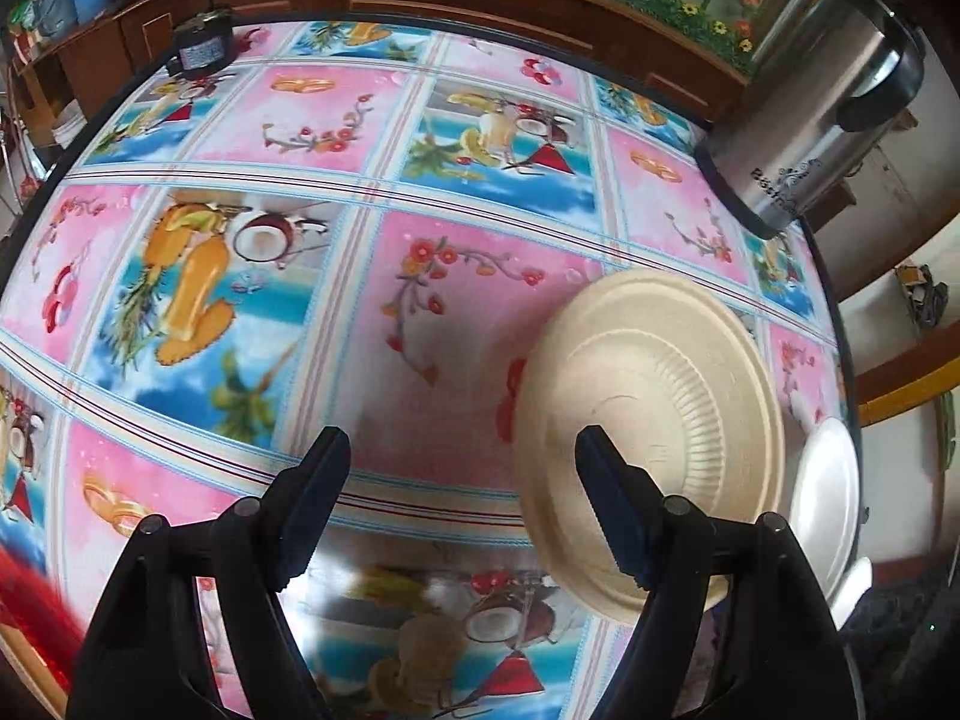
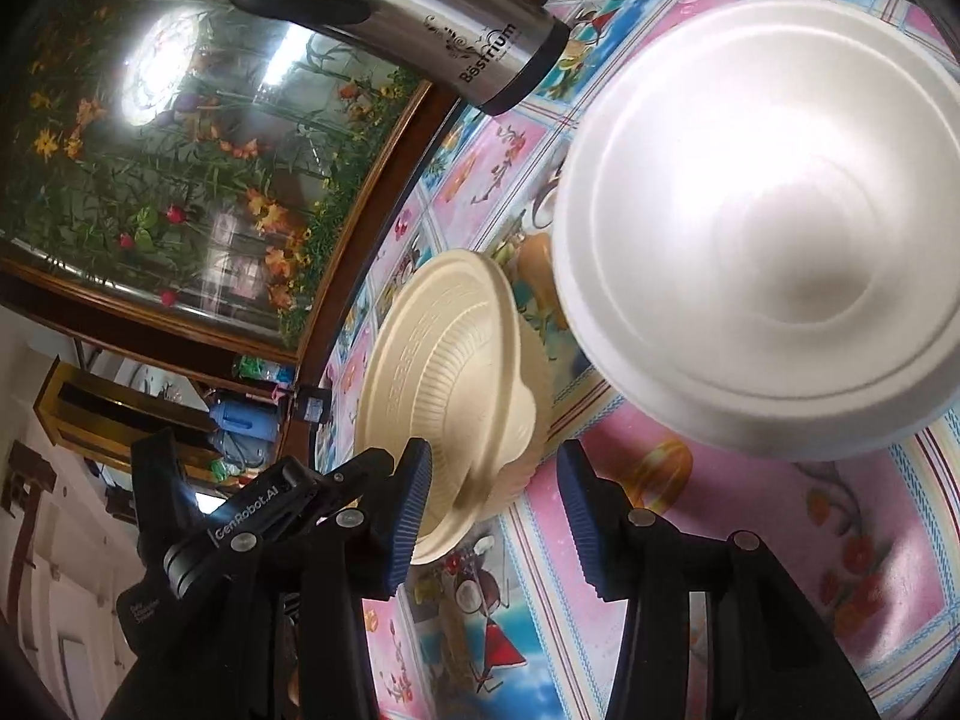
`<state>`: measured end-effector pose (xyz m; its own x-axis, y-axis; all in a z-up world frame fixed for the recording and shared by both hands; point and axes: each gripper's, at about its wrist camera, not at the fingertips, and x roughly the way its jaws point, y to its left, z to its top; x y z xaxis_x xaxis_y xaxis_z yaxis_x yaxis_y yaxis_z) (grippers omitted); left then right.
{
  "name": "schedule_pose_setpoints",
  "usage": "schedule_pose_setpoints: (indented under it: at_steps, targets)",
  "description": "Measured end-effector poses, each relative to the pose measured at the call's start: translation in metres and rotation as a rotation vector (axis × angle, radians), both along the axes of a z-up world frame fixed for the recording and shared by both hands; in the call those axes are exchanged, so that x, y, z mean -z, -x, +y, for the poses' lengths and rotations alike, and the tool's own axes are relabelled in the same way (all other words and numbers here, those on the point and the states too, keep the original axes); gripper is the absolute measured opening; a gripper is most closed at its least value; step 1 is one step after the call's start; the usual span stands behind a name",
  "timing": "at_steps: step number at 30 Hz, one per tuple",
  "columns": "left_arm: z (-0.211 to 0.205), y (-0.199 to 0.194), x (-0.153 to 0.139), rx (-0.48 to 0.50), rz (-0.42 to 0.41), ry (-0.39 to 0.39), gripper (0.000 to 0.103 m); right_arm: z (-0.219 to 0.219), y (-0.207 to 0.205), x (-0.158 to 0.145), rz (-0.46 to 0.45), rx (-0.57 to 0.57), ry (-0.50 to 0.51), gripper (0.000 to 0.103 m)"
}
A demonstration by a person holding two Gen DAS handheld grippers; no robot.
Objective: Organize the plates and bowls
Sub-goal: 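Lift and carry the smaller beige bowl toward the red plate stack with the right tool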
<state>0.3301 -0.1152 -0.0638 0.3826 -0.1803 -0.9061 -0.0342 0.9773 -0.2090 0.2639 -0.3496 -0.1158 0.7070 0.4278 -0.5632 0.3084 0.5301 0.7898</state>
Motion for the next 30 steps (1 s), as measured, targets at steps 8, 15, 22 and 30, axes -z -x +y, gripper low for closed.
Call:
schedule_pose_setpoints:
  at_steps: [8,15,22,30]
  targets:
    - [-0.005,0.004,0.003,0.025,0.001,0.024,0.035,0.000,0.006,-0.002,-0.015,0.017,0.046,0.024]
    - [-0.011,0.012,0.002,0.059,-0.006,0.019,0.012,0.005,0.008,-0.010,-0.038,0.004,0.072,0.014]
    - [-0.004,0.029,0.002,0.059,0.004,0.045,0.012,0.004,0.017,-0.012,-0.038,0.004,0.067,0.013]
    - [0.002,0.078,-0.004,0.079,-0.012,0.062,0.012,0.009,0.056,-0.020,-0.048,-0.023,0.083,0.014]
